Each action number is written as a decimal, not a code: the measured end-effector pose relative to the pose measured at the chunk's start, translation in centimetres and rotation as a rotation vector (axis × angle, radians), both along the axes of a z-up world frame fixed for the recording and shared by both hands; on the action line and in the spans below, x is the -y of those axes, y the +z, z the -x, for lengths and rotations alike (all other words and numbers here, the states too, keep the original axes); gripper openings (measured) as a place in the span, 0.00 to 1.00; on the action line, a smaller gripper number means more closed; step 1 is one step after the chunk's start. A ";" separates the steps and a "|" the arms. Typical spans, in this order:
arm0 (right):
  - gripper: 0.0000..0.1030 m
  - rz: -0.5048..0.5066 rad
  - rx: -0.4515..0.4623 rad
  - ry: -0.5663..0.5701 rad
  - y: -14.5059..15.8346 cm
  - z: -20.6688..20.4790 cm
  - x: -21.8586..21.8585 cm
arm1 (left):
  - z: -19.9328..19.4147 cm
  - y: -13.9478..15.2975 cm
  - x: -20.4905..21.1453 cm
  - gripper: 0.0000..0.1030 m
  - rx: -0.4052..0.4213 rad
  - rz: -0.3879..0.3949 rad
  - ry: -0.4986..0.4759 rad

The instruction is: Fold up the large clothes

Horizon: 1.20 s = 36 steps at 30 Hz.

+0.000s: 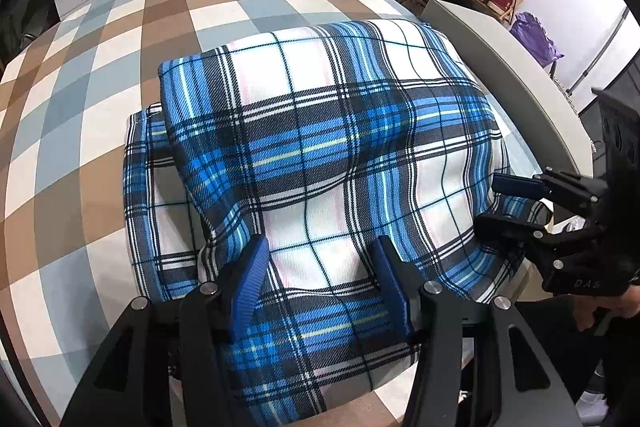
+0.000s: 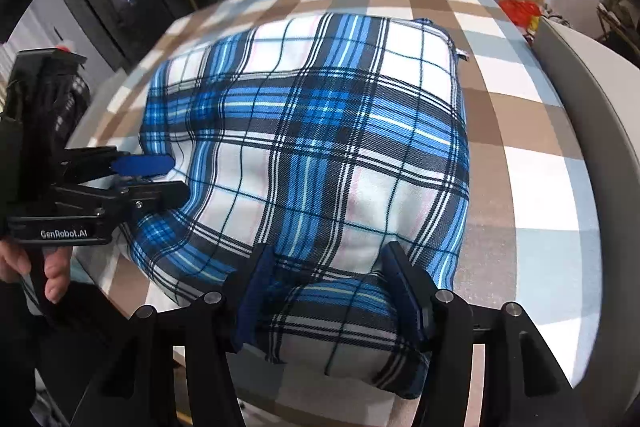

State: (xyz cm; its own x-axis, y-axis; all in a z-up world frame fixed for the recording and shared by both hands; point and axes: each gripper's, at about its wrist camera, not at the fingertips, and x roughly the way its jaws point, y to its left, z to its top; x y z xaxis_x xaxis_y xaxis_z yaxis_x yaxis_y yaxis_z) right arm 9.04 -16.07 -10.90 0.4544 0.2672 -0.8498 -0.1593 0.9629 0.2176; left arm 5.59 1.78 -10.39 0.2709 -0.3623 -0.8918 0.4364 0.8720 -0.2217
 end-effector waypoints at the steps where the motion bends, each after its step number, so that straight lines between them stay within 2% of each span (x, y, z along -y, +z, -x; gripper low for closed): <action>1: 0.58 -0.025 0.024 -0.018 -0.1 0.4 0.3 | -0.1 0.1 0.0 0.47 -0.006 0.002 -0.002; 3: 0.59 -0.093 0.106 -0.049 -0.4 1.6 1.0 | -0.3 1.2 -0.3 0.47 -0.005 0.050 0.002; 4: 0.59 -0.110 0.114 -0.056 -0.4 1.9 1.2 | -0.3 2.0 -0.3 0.47 0.010 0.075 -0.005; 6: 0.58 -0.155 0.099 -0.085 0.2 1.9 1.7 | -0.5 3.9 -0.1 0.47 0.065 0.120 -0.023; 9: 0.59 -0.205 0.093 -0.098 0.2 1.9 2.3 | -1.2 5.3 0.8 0.47 0.088 0.174 -0.060; 12: 0.59 -0.247 0.078 -0.101 0.3 1.7 2.8 | -2.9 5.2 1.6 0.47 0.107 0.167 -0.039; 17: 0.59 -0.299 0.067 -0.086 0.3 1.6 3.6 | -6.6 2.6 1.9 0.47 0.032 0.187 0.019; 24: 0.59 -0.322 0.044 -0.063 0.1 1.3 3.7 | -8.1 0.4 1.2 0.46 -0.094 0.244 0.064; 30: 0.59 -0.348 0.041 -0.060 0.1 1.5 4.2 | -6.6 1.5 1.0 0.46 -0.041 0.233 0.053; 34: 0.61 -0.404 0.062 -0.076 1.0 2.2 5.0 | -3.2 4.0 0.1 0.47 -0.019 0.179 0.008; 36: 0.61 -0.394 0.092 -0.047 1.7 2.7 4.6 | -1.4 3.9 -0.2 0.47 -0.032 0.143 -0.021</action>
